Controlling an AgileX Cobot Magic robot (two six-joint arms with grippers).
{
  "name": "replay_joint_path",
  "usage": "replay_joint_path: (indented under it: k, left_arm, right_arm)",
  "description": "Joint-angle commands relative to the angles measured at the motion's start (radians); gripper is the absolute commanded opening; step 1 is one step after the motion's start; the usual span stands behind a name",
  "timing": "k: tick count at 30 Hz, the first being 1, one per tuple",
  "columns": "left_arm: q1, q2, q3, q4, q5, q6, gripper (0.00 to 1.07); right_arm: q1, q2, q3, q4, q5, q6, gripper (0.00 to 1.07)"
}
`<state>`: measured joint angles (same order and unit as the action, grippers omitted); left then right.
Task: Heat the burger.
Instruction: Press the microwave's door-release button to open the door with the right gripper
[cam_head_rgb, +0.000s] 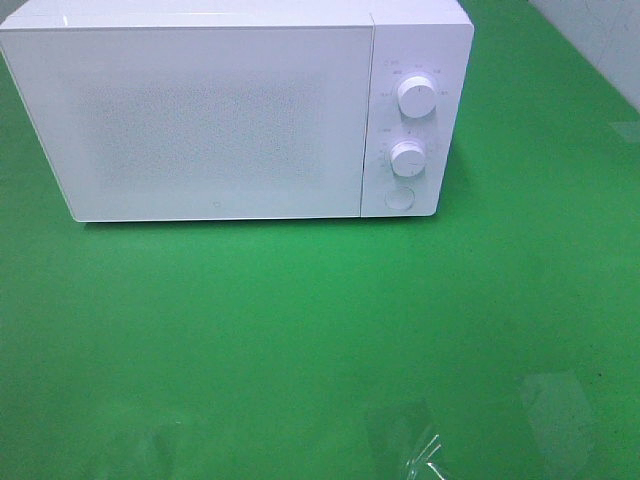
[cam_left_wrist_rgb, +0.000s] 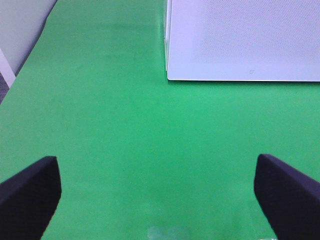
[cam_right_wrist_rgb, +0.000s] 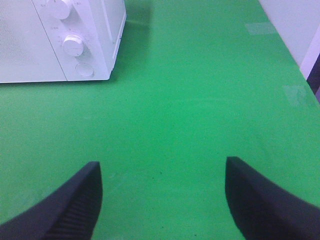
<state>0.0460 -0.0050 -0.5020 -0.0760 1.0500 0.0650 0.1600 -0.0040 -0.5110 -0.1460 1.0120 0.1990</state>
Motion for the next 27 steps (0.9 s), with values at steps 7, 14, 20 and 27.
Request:
replay_joint_path:
  k: [7, 14, 20, 27]
  left_arm:
    - [0.004, -0.021, 0.003, -0.005, -0.008, -0.002, 0.98]
    - [0.004, -0.021, 0.003, -0.005, -0.008, -0.002, 0.98]
    - [0.004, -0.021, 0.003, -0.005, -0.008, -0.002, 0.98]
    - [0.004, -0.021, 0.003, -0.005, -0.008, -0.002, 0.98]
  right_arm:
    - [-0.007, -0.026, -0.014, -0.004, -0.028, 0.007, 0.67]
    - [-0.007, 0.048, -0.021, -0.008, -0.184, 0.007, 0.67]
    - [-0.007, 0.158, 0.012, -0.007, -0.350, 0.007, 0.66]
    - [-0.007, 0.302, 0.073, -0.004, -0.567, 0.007, 0.66]
